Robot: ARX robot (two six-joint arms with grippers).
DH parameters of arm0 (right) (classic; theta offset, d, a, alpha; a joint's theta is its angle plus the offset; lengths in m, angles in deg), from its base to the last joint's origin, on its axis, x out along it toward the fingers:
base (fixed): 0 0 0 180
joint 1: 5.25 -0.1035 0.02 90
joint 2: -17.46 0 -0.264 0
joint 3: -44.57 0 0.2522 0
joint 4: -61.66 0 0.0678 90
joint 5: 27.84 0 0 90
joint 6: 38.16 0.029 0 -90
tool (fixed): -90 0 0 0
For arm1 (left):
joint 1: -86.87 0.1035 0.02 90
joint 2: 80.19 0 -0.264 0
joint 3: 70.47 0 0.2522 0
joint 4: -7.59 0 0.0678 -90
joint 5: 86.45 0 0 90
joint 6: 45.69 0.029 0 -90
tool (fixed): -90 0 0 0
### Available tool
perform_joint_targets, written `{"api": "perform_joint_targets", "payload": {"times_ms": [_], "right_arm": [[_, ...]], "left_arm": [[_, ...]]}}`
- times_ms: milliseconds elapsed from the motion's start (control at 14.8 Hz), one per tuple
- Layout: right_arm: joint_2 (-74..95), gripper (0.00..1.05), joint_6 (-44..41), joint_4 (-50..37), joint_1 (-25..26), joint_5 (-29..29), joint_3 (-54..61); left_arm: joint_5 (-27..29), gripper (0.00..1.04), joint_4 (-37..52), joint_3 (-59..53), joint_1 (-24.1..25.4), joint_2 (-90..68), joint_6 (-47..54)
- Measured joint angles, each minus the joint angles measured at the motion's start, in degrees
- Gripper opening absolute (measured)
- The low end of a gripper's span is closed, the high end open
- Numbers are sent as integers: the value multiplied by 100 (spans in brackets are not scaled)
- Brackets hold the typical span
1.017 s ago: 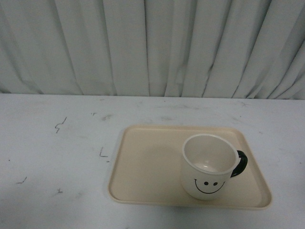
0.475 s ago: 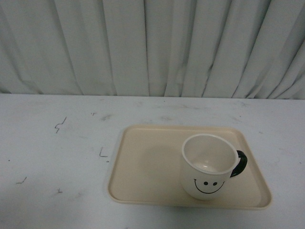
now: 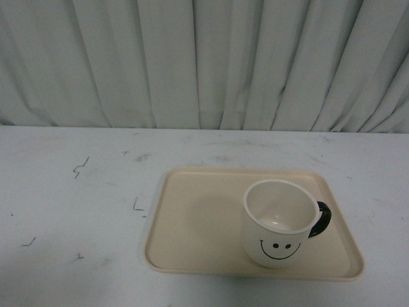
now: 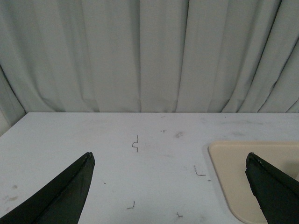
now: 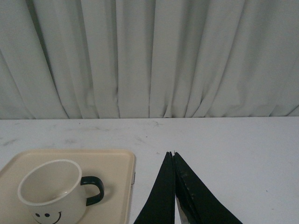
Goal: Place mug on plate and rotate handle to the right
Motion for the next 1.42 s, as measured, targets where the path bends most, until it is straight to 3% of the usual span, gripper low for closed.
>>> {"api": "perform_joint_targets", "payload": {"times_ms": [542, 678, 814, 949, 1356, 1424], "right_arm": [[-1088, 2, 0, 1097, 0, 0, 2], [-2015, 2, 2, 2085, 0, 7, 0], [-2033, 2, 7, 2122, 0, 2, 0], [-2041, 22, 13, 2107, 0, 4, 0], [-2041, 98, 17, 2100, 0, 4, 0], [-2041, 98, 22, 2100, 0, 4, 0]], "left_arm": [[0, 98, 0, 0, 0, 0, 0], [7, 98, -2, 0, 0, 0, 0], [2, 98, 2, 0, 0, 0, -2], [0, 98, 0, 0, 0, 0, 0], [0, 98, 0, 0, 0, 0, 0], [0, 98, 0, 0, 0, 0, 0]]}}
